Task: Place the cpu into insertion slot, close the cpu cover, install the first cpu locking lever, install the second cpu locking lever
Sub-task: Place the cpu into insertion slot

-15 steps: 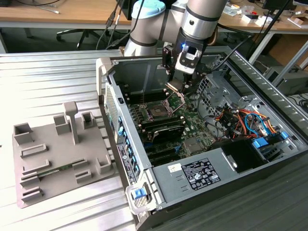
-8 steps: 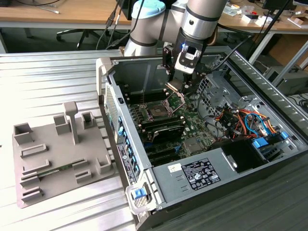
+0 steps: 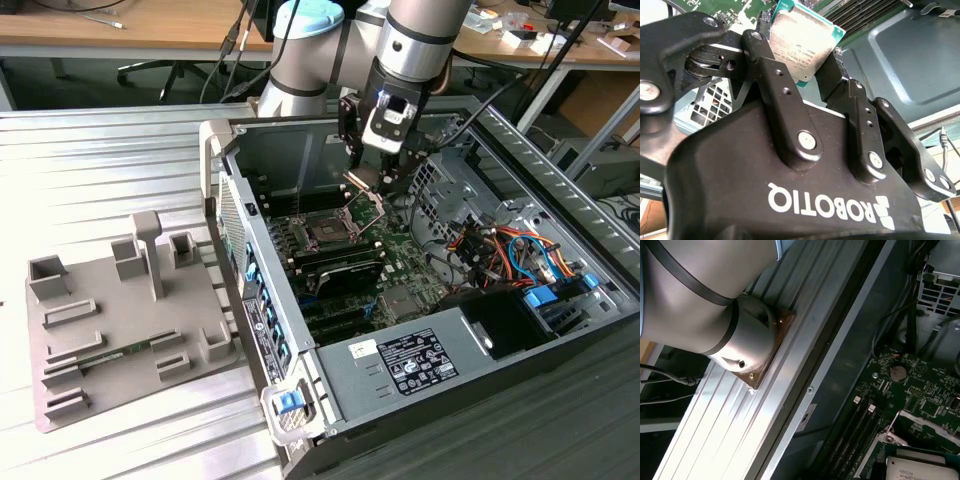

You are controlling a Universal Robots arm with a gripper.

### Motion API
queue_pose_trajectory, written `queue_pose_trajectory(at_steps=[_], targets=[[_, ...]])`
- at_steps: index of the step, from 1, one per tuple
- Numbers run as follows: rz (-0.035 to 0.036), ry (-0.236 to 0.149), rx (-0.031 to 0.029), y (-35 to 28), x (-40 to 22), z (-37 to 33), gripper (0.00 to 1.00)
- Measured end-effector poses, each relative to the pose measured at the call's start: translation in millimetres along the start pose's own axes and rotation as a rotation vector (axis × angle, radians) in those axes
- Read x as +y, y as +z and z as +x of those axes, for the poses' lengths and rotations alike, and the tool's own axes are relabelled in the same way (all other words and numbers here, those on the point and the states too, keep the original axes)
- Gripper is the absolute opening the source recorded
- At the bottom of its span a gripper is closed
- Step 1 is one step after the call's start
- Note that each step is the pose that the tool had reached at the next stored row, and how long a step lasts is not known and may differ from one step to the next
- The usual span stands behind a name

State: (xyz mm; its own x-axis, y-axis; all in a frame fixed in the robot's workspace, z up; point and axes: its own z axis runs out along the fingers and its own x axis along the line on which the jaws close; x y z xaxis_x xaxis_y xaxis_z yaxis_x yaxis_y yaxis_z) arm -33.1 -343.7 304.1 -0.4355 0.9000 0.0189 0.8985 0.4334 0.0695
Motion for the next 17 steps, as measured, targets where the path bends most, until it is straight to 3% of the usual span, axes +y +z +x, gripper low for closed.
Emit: queue_pose_trajectory(at_steps=[17], targets=[[-0.0005,0.029,-0.0021,0.0,0.0,0.0,0.55]])
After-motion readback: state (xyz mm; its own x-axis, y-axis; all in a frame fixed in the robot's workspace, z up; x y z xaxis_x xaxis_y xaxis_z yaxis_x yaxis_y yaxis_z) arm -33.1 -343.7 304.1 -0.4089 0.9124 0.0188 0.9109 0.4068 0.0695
